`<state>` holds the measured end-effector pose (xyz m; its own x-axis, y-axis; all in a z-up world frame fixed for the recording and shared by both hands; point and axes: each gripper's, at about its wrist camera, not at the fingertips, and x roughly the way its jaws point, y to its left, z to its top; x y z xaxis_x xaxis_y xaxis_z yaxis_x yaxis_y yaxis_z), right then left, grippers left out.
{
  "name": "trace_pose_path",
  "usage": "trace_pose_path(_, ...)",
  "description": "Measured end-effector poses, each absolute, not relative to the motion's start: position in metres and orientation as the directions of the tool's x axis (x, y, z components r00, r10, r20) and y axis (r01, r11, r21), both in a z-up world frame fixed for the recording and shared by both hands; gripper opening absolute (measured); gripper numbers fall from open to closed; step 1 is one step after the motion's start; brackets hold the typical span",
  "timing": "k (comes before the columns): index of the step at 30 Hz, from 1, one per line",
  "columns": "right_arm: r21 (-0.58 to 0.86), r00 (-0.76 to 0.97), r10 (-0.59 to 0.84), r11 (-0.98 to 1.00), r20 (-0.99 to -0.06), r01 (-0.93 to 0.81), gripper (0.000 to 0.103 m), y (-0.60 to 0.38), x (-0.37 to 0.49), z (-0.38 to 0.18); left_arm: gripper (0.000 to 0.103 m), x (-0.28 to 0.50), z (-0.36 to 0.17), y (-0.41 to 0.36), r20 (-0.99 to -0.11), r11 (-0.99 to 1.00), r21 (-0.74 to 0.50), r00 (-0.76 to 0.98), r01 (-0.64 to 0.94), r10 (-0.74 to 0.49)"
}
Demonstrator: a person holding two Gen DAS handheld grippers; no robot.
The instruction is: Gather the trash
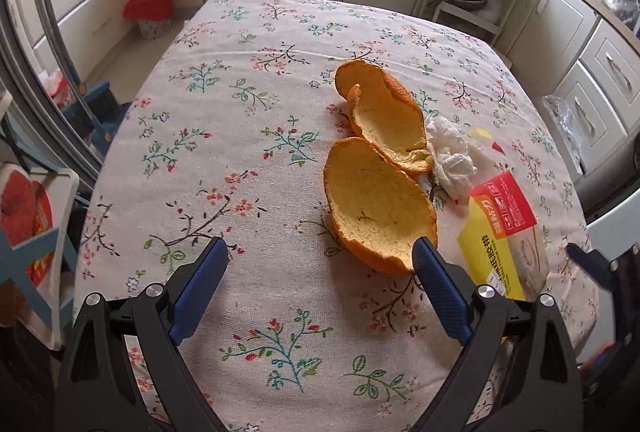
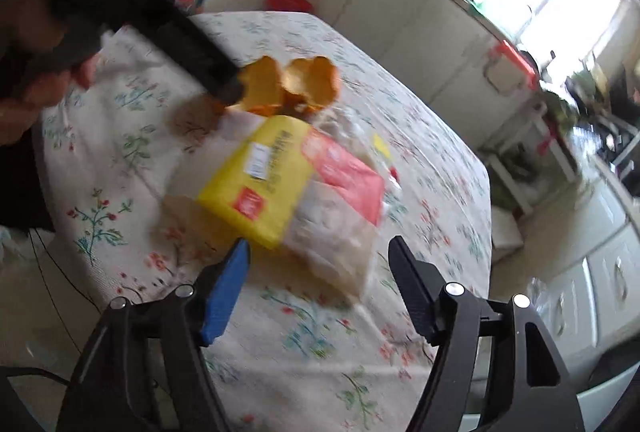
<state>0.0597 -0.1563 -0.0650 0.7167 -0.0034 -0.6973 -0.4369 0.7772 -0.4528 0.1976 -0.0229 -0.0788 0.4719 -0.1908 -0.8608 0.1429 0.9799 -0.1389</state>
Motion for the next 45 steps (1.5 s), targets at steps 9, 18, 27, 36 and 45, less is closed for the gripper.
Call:
trace_pose_path(9, -0.256, 0.660, 0.087, 0.878, -0.747, -0.406, 0.049, -0.163, 0.088, -0.063, 0.082, 0.210, -0.084, -0.031, -0.844, 0.967, -0.233, 0.473, 0.102, -0.253)
trace_pose_path(18, -0.195, 0.657, 0.119, 0.902, -0.744, -0.384, 0.005, -0.172, 0.091, -0.053, 0.008, 0.212, -0.080, -0.040, -0.826, 0.960, -0.239, 0.490, 0.143, -0.279)
trace_pose_path(27, -0.251, 0.662, 0.079, 0.887, -0.746, -0.388, 0.005, -0.166, 0.081, -0.058, 0.012, 0.205, -0.086, -0.021, -0.826, 0.961, -0.249, 0.492, 0.120, -0.275)
trace_pose_path(36, -0.295, 0.667, 0.031, 0.881, -0.744, -0.370, 0.033, -0.164, 0.085, -0.065, 0.054, 0.204, -0.078, 0.019, -0.793, 0.979, -0.186, 0.575, 0.086, -0.202)
trace_pose_path(45, -0.149, 0.613, 0.181, 0.882, -0.769, -0.448, 0.060, -0.158, 0.070, -0.047, 0.074, 0.222, -0.070, 0.044, -0.722, 0.988, -0.131, 0.675, 0.082, -0.152)
